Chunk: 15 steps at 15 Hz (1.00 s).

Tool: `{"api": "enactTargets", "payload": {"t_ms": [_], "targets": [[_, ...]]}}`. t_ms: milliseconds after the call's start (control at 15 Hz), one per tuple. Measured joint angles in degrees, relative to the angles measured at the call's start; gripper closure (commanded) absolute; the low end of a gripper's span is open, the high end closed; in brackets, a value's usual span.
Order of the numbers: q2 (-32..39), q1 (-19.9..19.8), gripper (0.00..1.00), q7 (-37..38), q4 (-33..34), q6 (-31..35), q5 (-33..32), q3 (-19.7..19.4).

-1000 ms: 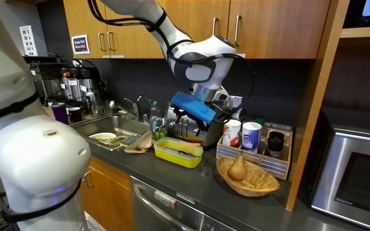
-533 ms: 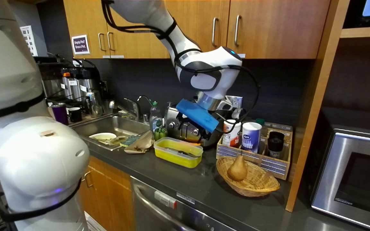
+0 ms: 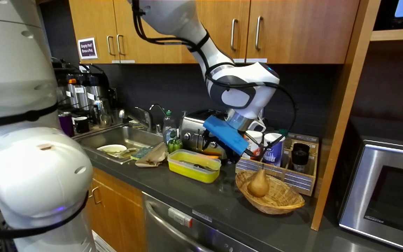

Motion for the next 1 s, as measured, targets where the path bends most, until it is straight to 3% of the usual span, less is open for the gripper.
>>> {"api": "enactTargets", "payload": {"t_ms": [533, 1000], "targets": [[5.4, -3.4, 0.00, 0.5, 4.3, -5.0, 3.2, 1.9], [8.8, -5.3, 0.00, 7.0, 8.0, -9.2, 3.2, 3.3]]}}
